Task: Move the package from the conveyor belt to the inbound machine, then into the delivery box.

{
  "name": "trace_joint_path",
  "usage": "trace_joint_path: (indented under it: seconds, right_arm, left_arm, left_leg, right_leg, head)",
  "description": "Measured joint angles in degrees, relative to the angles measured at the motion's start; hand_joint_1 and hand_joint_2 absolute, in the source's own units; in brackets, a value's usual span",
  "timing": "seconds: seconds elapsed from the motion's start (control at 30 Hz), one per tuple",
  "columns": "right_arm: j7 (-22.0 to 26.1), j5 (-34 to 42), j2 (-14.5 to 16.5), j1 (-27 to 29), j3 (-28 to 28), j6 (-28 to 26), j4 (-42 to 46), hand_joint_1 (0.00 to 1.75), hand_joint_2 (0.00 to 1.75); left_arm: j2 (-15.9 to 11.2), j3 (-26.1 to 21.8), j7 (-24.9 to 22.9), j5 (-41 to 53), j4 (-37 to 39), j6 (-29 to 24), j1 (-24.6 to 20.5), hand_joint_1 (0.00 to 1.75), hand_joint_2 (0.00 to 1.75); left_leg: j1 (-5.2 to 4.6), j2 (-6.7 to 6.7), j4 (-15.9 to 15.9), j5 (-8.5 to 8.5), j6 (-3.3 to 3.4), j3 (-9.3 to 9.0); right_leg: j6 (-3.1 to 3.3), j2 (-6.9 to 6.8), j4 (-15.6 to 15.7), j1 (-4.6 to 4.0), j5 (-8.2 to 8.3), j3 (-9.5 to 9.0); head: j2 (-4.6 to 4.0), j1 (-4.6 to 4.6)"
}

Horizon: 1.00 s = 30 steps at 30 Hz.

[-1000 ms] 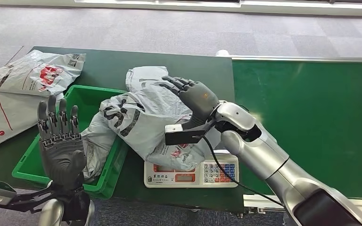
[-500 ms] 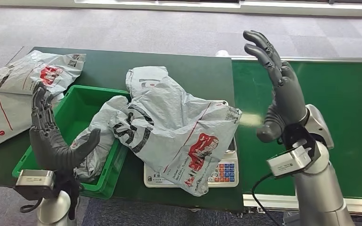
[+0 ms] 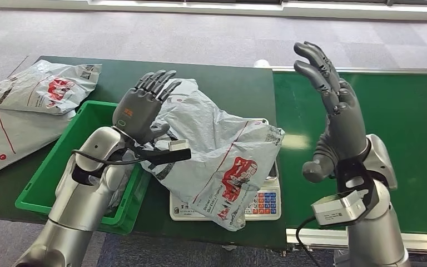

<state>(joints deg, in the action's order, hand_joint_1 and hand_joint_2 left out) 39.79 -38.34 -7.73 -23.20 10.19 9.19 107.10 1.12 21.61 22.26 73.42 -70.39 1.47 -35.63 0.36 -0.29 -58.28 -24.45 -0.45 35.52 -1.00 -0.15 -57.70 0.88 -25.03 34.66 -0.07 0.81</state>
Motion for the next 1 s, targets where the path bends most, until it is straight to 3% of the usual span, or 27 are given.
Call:
trace_joint_path:
  seconds: [0.17,0.47,0.73,1.0]
  right_arm:
    - [0.0,-1.1,1.7,-0.7,0.0,0.1,-2.0,0.0,0.0]
    - [0.0,-1.1,2.6,-0.8,0.0,0.1,-3.3,0.0,0.0]
    - [-0.5,-1.2,2.8,-3.8,-0.3,0.4,-7.1,0.0,0.0]
    - [-0.8,-0.2,2.6,-3.8,-0.9,0.3,-8.6,0.0,0.0]
  left_arm:
    - [-2.2,5.1,4.0,-3.5,11.9,2.1,-7.8,0.0,1.75]
    - [-3.7,7.8,4.8,-4.7,18.3,3.0,-10.8,0.0,1.75]
    - [-4.9,13.7,14.6,-16.7,25.2,21.5,-14.3,0.0,1.75]
    - [-5.3,22.4,17.6,-20.8,31.7,29.0,-14.9,0.0,1.75]
  left_leg:
    - [0.01,0.05,0.0,0.02,-0.02,0.0]
    - [0.01,0.04,0.0,0.0,-0.04,0.06]
    - [0.01,0.04,0.0,0.03,-0.02,0.05]
    - [0.0,0.03,0.0,0.01,-0.03,0.04]
  right_leg:
    - [0.03,0.12,0.0,0.0,0.02,0.04]
    - [0.03,0.09,0.0,0.0,-0.01,0.08]
    - [0.04,0.1,0.0,0.0,0.03,0.07]
    - [0.03,0.08,0.0,0.0,0.01,0.05]
  head:
    - [0.0,-0.01]
    - [0.0,0.0]
    - [0.0,0.0]
    - [0.0,0.0]
